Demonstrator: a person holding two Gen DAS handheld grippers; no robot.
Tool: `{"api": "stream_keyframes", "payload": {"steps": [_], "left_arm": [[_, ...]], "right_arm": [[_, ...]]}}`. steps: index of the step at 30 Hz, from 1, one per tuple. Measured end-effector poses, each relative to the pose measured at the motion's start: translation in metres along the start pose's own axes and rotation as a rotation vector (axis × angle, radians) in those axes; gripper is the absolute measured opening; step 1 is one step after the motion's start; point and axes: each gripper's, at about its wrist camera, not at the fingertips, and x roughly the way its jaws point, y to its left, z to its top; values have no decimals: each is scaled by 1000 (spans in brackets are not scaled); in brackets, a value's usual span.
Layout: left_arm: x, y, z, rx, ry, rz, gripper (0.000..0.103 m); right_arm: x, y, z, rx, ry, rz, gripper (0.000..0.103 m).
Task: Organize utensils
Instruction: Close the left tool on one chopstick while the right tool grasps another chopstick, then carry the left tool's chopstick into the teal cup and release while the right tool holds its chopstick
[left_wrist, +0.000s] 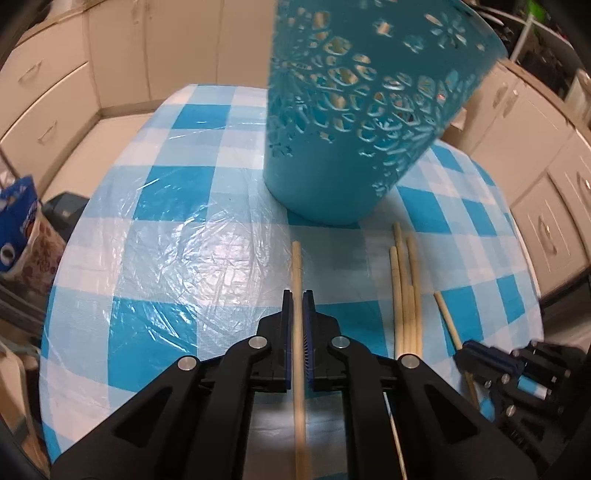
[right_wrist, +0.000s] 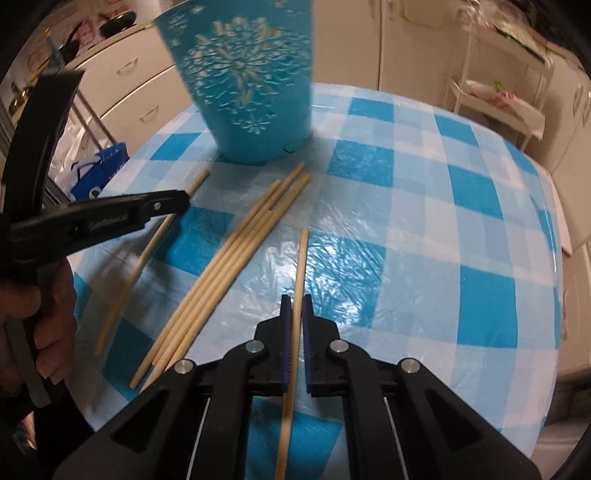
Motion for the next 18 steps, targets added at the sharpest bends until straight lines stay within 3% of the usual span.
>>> {"api": "stream_keyframes", "payload": {"steps": [4, 7, 9, 13, 16, 18], "left_arm": [[2, -9, 5, 70, 35, 23, 6], [0, -12, 8, 90, 53, 10, 5], [-14, -11, 6, 88, 7, -21, 5], [-64, -11, 1, 92, -160, -146, 5], [-122, -15, 6, 123, -369, -255, 5], [-157, -18, 20, 119, -513, -274, 5]], "right_arm": [[0, 12, -2, -57, -9, -56, 7], [-3, 4, -6, 4, -32, -22, 6], [-5, -7, -11, 81, -65, 32, 6], [-8, -35, -29, 263, -152, 136, 6], [-13, -40, -29, 298, -186, 138, 6], [-10, -40, -27, 299, -172, 144, 6]]}}
